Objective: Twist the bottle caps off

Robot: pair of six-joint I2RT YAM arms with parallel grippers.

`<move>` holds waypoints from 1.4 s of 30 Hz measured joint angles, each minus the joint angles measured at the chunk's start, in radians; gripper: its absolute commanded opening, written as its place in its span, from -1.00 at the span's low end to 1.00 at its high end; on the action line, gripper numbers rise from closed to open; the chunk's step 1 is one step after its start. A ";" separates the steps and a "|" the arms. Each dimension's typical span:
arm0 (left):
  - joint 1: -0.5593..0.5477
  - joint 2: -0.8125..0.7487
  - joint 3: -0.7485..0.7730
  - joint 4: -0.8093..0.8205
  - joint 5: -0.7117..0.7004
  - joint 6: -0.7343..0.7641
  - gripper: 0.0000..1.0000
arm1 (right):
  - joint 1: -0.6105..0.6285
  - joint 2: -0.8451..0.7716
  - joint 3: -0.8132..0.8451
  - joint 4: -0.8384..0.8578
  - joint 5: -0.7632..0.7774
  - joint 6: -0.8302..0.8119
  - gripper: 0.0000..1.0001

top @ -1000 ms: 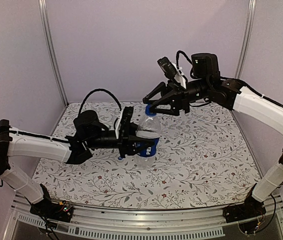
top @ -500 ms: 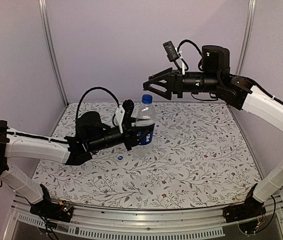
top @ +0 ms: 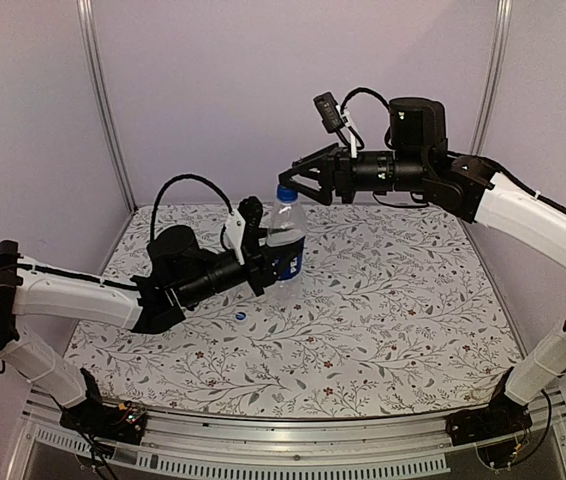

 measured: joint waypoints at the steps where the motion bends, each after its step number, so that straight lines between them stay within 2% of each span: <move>1: 0.001 0.001 0.000 0.002 0.000 0.003 -0.38 | 0.002 0.000 0.000 -0.003 0.000 -0.004 0.33; 12: 0.012 0.015 0.000 0.011 -0.013 0.016 -0.38 | 0.010 0.017 0.000 -0.029 -0.002 -0.051 0.11; 20: 0.014 0.021 0.000 0.008 -0.015 0.017 -0.38 | 0.018 0.027 0.000 -0.044 -0.011 -0.071 -0.25; 25: 0.014 0.023 0.000 0.005 -0.015 0.016 -0.38 | 0.021 0.031 0.001 -0.048 -0.024 -0.081 -0.50; 29: 0.014 0.023 0.000 0.003 -0.014 0.008 -0.39 | 0.021 0.033 0.002 -0.047 -0.026 -0.098 -0.96; 30: 0.015 0.023 0.000 0.003 -0.014 0.008 -0.39 | 0.021 0.033 0.002 -0.047 -0.026 -0.101 -1.00; 36: 0.018 0.023 0.000 0.004 0.007 0.009 -0.42 | 0.018 0.033 0.002 -0.047 -0.046 -0.112 -1.00; 42: 0.045 0.014 -0.008 0.007 0.142 0.017 -0.43 | 0.003 0.033 0.002 -0.055 -0.148 -0.188 -1.00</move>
